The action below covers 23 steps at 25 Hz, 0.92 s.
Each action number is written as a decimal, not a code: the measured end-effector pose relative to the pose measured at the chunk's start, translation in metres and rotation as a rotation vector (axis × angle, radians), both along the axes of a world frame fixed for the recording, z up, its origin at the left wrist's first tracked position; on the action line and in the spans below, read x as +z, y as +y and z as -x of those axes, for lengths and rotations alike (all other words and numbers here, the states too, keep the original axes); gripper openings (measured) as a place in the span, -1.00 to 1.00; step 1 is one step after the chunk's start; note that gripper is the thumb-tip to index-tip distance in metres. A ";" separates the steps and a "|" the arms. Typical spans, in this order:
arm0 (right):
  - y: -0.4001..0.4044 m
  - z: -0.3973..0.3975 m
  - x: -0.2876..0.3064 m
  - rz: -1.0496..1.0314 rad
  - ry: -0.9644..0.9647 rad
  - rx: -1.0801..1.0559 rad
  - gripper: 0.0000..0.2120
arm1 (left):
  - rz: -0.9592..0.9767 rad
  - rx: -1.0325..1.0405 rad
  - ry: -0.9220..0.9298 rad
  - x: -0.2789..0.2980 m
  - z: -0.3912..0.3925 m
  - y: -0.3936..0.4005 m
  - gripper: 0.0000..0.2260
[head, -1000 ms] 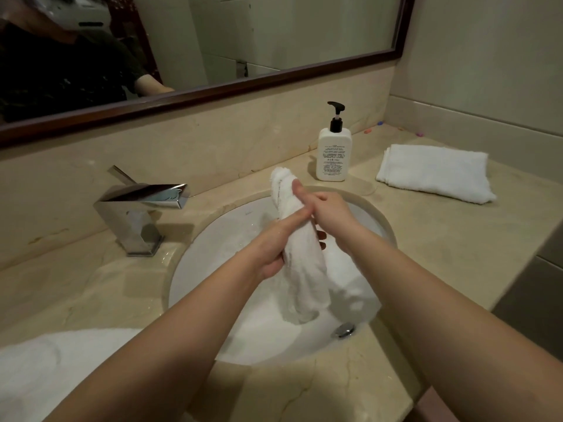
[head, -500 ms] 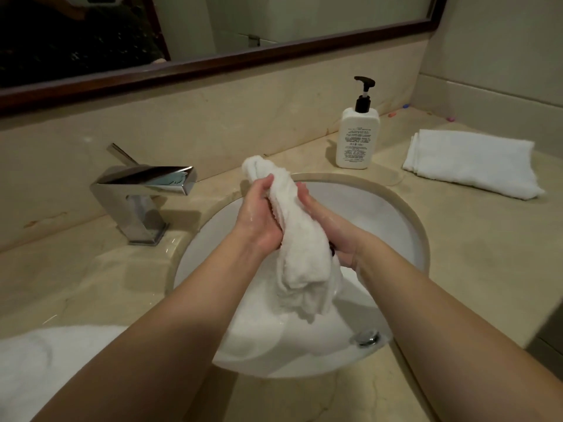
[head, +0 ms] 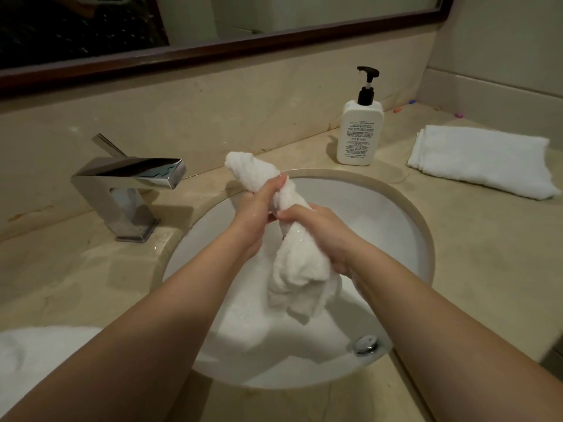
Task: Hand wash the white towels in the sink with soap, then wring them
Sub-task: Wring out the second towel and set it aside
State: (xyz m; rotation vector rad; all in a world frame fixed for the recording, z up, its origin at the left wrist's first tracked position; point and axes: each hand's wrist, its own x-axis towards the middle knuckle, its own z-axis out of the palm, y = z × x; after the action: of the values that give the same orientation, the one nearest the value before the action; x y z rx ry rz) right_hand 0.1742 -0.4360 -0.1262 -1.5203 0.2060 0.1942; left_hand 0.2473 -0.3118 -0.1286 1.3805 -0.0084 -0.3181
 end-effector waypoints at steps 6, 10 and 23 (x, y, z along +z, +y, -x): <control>-0.016 -0.002 0.006 -0.443 0.193 0.153 -0.59 | 0.260 -0.279 -0.048 0.008 -0.006 0.013 -0.59; -0.001 -0.003 0.006 -0.592 0.209 0.301 -0.55 | 0.405 -0.326 0.025 0.009 0.000 0.014 -0.54; 0.028 -0.016 -0.012 0.357 -0.024 -0.133 -0.29 | 0.224 -0.020 0.268 0.012 0.003 -0.002 -0.81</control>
State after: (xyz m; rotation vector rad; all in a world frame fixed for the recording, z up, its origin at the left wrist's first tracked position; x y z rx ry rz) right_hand 0.1899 -0.4081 -0.1378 -1.8547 0.3349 0.0329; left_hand 0.2443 -0.3141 -0.1162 1.1091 0.1595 -0.5025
